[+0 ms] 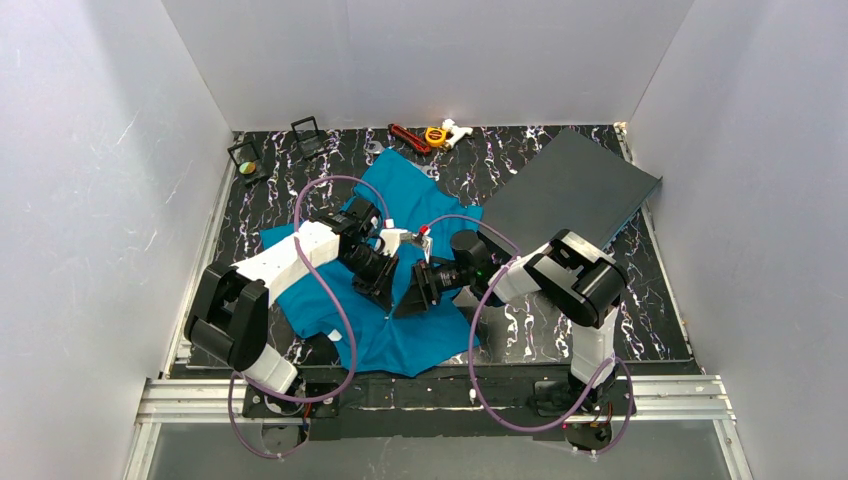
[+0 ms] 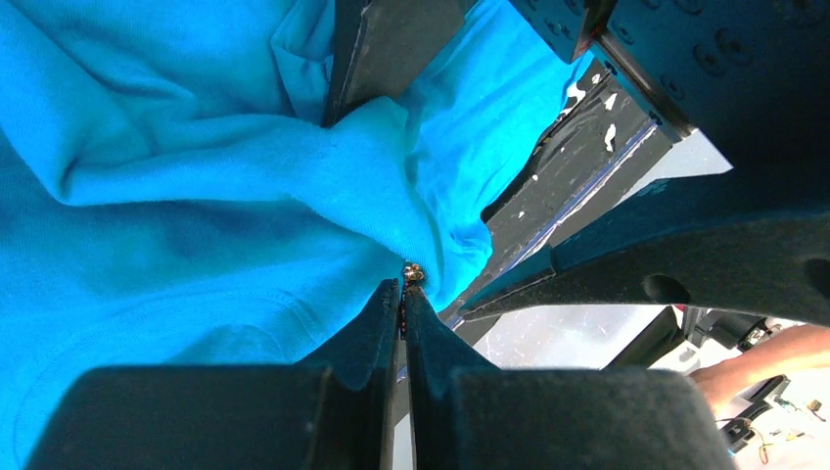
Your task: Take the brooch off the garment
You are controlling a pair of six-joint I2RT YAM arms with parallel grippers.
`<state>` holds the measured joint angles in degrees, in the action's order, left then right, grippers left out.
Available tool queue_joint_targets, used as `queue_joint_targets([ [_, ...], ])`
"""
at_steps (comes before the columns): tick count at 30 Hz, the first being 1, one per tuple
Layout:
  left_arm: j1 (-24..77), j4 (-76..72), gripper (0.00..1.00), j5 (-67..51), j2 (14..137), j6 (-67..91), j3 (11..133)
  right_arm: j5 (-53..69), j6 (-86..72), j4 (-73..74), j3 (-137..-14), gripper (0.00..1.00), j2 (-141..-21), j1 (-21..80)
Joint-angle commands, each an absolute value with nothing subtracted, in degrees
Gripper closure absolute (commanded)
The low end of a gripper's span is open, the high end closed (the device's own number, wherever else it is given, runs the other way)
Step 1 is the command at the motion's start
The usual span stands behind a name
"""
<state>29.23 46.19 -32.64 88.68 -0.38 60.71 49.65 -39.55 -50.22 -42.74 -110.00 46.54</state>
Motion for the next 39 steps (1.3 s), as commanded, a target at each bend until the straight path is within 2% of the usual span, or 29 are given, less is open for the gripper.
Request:
queue_joint_targets([
  [1,28.43,45.44,1.0,-34.49,87.96,2.0,61.49,49.44,-40.05,-52.22,-43.32,0.15,-109.36,47.15],
  [9,28.04,44.39,1.0,-35.59,87.83,3.58,60.89,47.95,-42.14,-53.45,-44.42,0.23,-111.19,47.63],
  [16,27.97,44.21,1.0,-36.18,88.11,3.79,61.0,47.34,-42.79,-53.38,-45.09,0.36,-112.37,47.81],
  [21,27.87,44.13,1.0,-36.3,87.94,3.65,60.8,47.25,-42.06,-53.03,-44.92,0.54,-112.68,47.81],
  [31,26.94,45.36,1.0,-36.83,87.67,1.04,60.62,47.94,-37.83,-49.64,-44.53,0.98,-111.52,47.72],
  [34,26.19,45.98,1.0,-37.66,88.17,0.3,60.77,48.62,-38.76,-51.72,-43.98,0.99,-111.4,47.72],
  [39,24.99,46.76,0.83,-39.23,88.65,0.26,61.11,49.62,-41.13,-54.6,-43.23,0.99,-111.72,47.4],
])
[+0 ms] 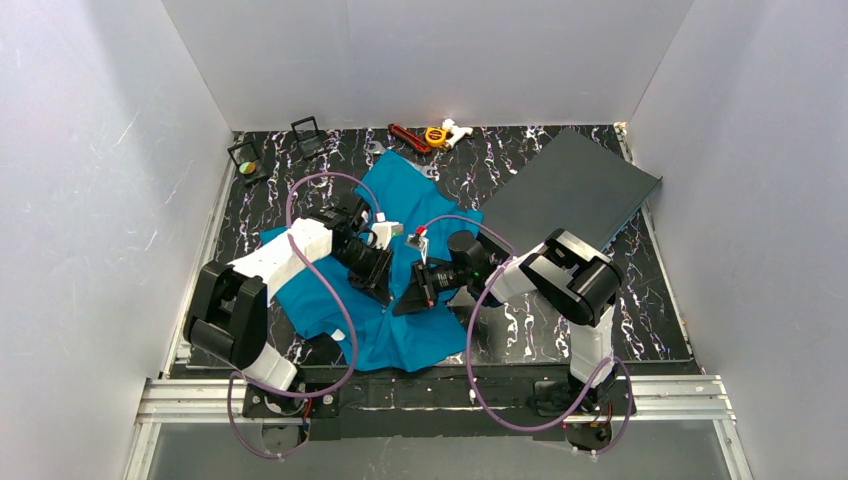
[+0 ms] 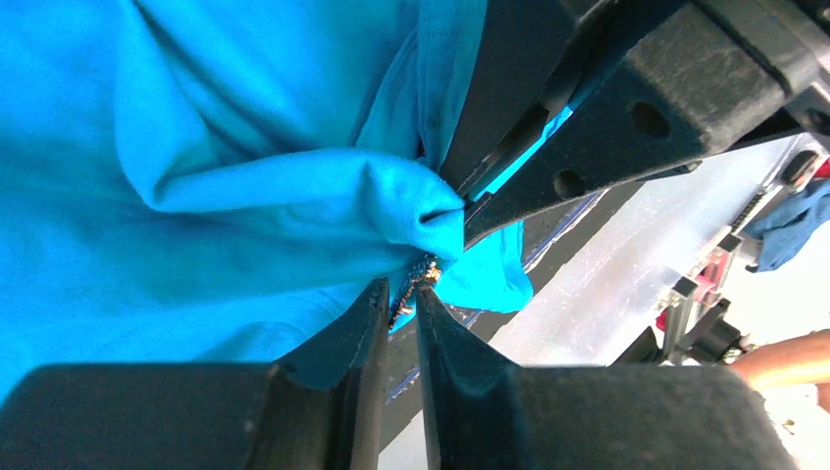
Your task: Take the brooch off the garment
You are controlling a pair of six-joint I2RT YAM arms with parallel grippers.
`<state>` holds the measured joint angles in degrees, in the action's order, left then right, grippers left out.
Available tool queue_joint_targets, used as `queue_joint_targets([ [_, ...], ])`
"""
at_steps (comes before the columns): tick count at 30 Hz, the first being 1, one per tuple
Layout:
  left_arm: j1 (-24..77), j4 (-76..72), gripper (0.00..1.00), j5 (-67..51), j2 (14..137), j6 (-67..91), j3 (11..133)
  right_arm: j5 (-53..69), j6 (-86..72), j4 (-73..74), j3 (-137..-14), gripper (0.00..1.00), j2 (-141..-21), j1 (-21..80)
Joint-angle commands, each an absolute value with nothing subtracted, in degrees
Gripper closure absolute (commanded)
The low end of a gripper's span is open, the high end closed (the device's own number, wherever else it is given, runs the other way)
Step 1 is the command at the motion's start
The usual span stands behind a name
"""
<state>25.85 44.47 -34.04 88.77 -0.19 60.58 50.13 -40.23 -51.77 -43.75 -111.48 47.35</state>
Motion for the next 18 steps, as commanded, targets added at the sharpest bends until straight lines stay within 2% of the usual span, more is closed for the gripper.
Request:
queue_joint_targets([
  [1,24.89,47.02,0.82,-39.5,88.62,0.26,61.14,49.66,-41.43,-55.11,-42.93,0.99,-111.71,47.23],
  [7,24.26,47.23,0.77,-40.91,88.03,-1.67,60.71,50.1,-41.88,-56.17,-42.21,0.99,-111.56,46.33],
  [10,24.28,47.16,0.84,-41.21,88.19,-1.67,60.62,50.35,-42.34,-57.12,-42.02,0.99,-111.58,46.32],
  [13,24.2,47.15,0.98,-41.14,88.24,-1.67,60.54,50.47,-42.73,-57.89,-41.89,0.99,-111.55,46.32],
  [18,24.05,46.62,1.0,-41.34,87.84,-1.01,59.97,50.54,-42.69,-57.65,-42.03,0.98,-111.62,46.24],
])
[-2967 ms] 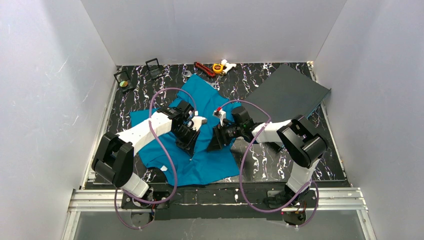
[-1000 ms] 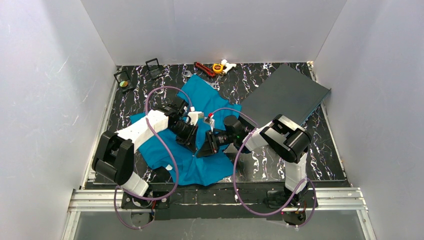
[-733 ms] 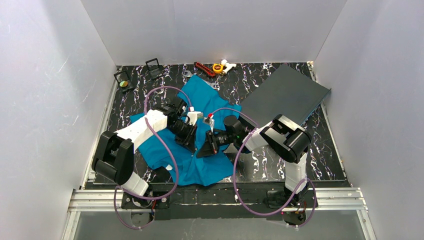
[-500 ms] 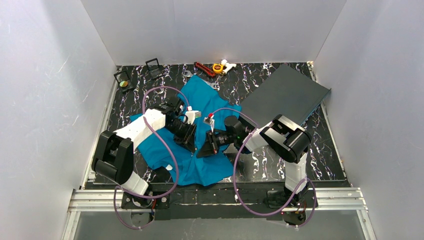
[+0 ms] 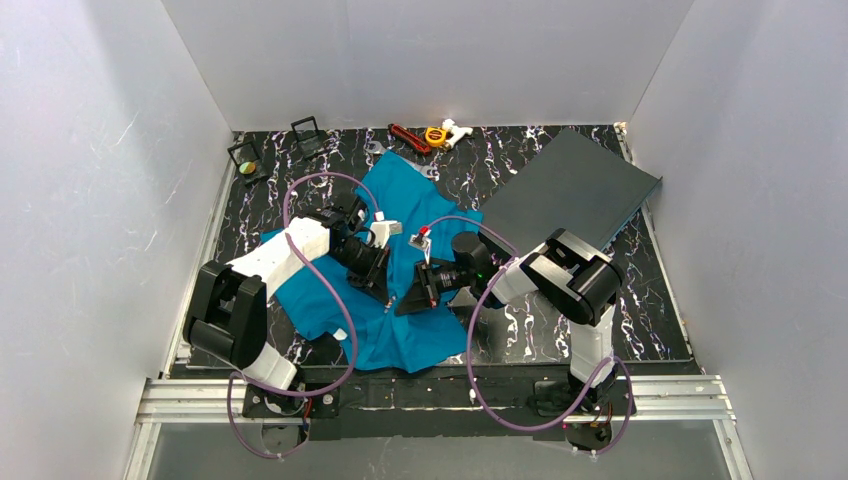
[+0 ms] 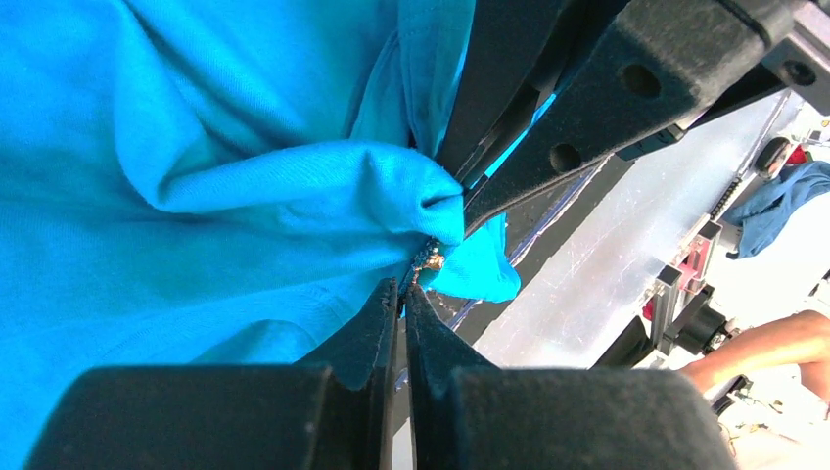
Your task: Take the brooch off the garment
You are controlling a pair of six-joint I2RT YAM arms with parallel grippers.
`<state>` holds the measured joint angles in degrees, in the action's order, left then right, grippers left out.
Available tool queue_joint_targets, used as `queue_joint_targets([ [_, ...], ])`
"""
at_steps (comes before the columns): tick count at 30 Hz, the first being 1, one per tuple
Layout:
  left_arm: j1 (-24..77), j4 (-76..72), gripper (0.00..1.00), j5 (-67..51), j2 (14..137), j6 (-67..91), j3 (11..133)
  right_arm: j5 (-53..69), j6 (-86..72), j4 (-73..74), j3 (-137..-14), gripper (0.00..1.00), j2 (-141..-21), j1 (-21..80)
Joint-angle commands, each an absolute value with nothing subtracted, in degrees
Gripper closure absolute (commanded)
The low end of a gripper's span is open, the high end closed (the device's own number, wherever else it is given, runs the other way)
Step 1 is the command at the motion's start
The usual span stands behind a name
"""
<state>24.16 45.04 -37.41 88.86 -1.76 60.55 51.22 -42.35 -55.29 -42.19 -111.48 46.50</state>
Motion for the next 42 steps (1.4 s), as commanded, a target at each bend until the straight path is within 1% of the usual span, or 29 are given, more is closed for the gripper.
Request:
queue_joint_targets([
  [1,24.06,46.38,1.0,-41.39,87.74,-0.64,59.8,50.66,-42.71,-57.2,-42.34,0.86,-111.58,46.23],
  [2,24.06,46.15,1.0,-41.21,87.65,-0.46,59.68,50.72,-42.79,-56.92,-42.58,0.71,-111.49,46.23],
  [4,24.01,45.69,1.0,-40.93,87.65,1.24,59.54,50.36,-43.4,-57.15,-42.67,0.47,-111.11,46.23],
  [5,24.02,45.6,1.0,-40.61,87.7,1.79,59.54,50.0,-43.69,-57.4,-42.59,0.41,-110.68,46.23],
  [6,24.0,45.47,1.0,-40.23,87.76,2.11,59.44,49.6,-43.84,-57.47,-42.47,0.37,-110.25,46.23],
  [8,24.02,45.17,1.0,-39.92,87.66,2.77,59.2,49.02,-43.95,-57.26,-42.28,0.33,-109.59,46.23],
  [11,24.0,44.84,1.0,-39.9,87.68,3.33,59.09,48.92,-44.51,-57.49,-42.57,0.33,-109.6,46.38],
  [22,23.99,44.41,1.0,-40.51,87.16,3.53,58.82,48.89,-48.14,-60.1,-44.15,0.41,-113.16,46.85],
  [26,23.99,44.3,1.0,-40.66,86.85,3.43,58.63,48.69,-48.49,-59.89,-44.56,0.49,-114.17,46.85],
  [29,24.04,44.35,1.0,-41.01,86.74,3.49,58.65,48.31,-46.22,-56.64,-44.97,0.59,-114.43,46.85],
  [35,23.99,44.21,1.0,-41.17,86.59,3.43,58.43,48.18,-43.04,-53.4,-45.18,0.7,-114.07,46.85],
  [39,23.99,44.21,1.0,-40.2,86.36,2.98,58.11,49.12,-41.54,-52.74,-44.8,0.7,-113.15,46.85],
  [42,24.04,44.21,1.0,-38.65,86.22,2.49,57.95,50.15,-40.83,-52.84,-44.33,0.62,-112.05,46.85],
])
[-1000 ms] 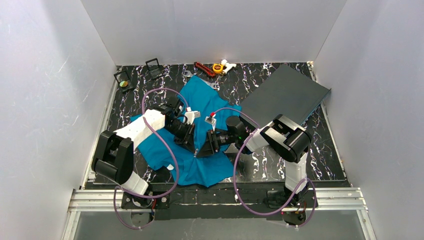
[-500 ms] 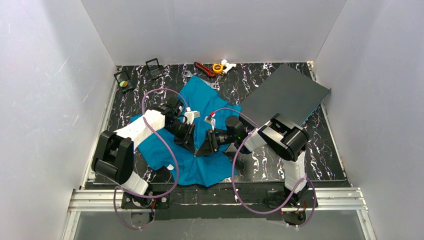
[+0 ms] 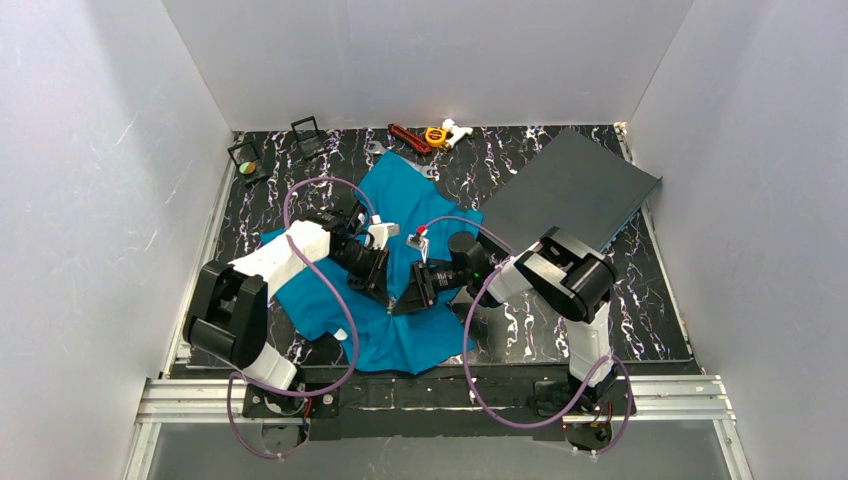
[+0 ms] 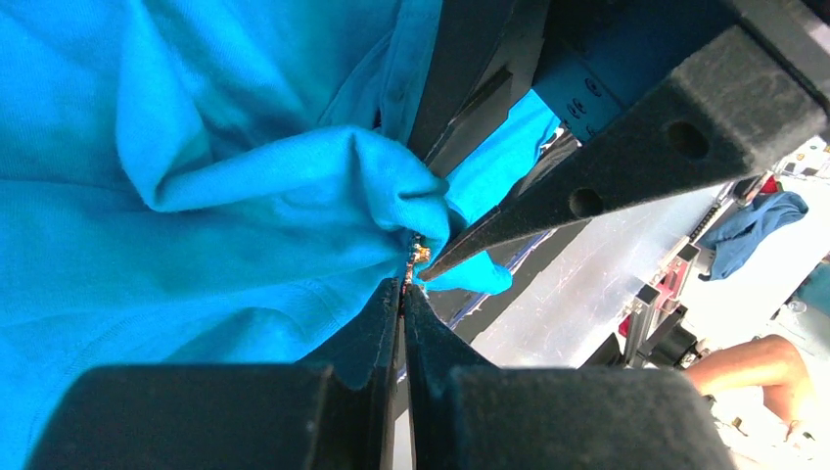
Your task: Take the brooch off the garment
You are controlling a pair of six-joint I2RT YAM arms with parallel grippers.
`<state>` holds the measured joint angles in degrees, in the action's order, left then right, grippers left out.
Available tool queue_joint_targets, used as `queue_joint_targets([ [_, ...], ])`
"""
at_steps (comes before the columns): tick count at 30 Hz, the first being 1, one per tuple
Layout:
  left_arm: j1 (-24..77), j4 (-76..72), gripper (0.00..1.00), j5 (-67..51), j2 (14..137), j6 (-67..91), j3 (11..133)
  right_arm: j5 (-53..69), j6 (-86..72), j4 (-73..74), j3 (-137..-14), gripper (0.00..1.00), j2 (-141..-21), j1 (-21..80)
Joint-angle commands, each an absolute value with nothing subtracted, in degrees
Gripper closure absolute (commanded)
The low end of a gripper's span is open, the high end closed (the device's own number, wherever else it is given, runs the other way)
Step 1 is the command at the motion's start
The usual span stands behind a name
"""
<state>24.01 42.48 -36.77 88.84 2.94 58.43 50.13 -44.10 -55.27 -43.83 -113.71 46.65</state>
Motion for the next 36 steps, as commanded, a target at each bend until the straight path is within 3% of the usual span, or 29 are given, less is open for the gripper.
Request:
queue_joint_targets([
  [1,24.0,44.27,1.0,-37.89,86.15,2.47,57.99,50.58,-40.39,-52.86,-44.18,0.59,-111.63,46.77],
  [6,24.05,44.11,1.0,-33.01,85.3,3.38,57.85,50.98,-37.17,-48.42,-43.94,0.5,-109.25,46.5],
  [25,23.42,41.39,1.0,-26.05,84.72,3.78,63.46,50.77,-30.09,-38.41,-45.09,0.5,-108.36,46.48],
  [29,22.47,41.4,1.0,-27.26,85.36,2.17,65.66,51.39,-28.38,-37.58,-45.2,0.4,-105.94,46.29],
  [34,19.25,39.81,1.0,-42.0,82.84,-3.0,67.38,53.79,-11.56,-11.63,-54.48,0.19,-98.45,40.36],
  [36,17.18,38.59,1.0,-53.0,81.74,-3.73,67.54,54.11,-1.92,5.82,-61.27,0.02,-94.65,34.59],
])
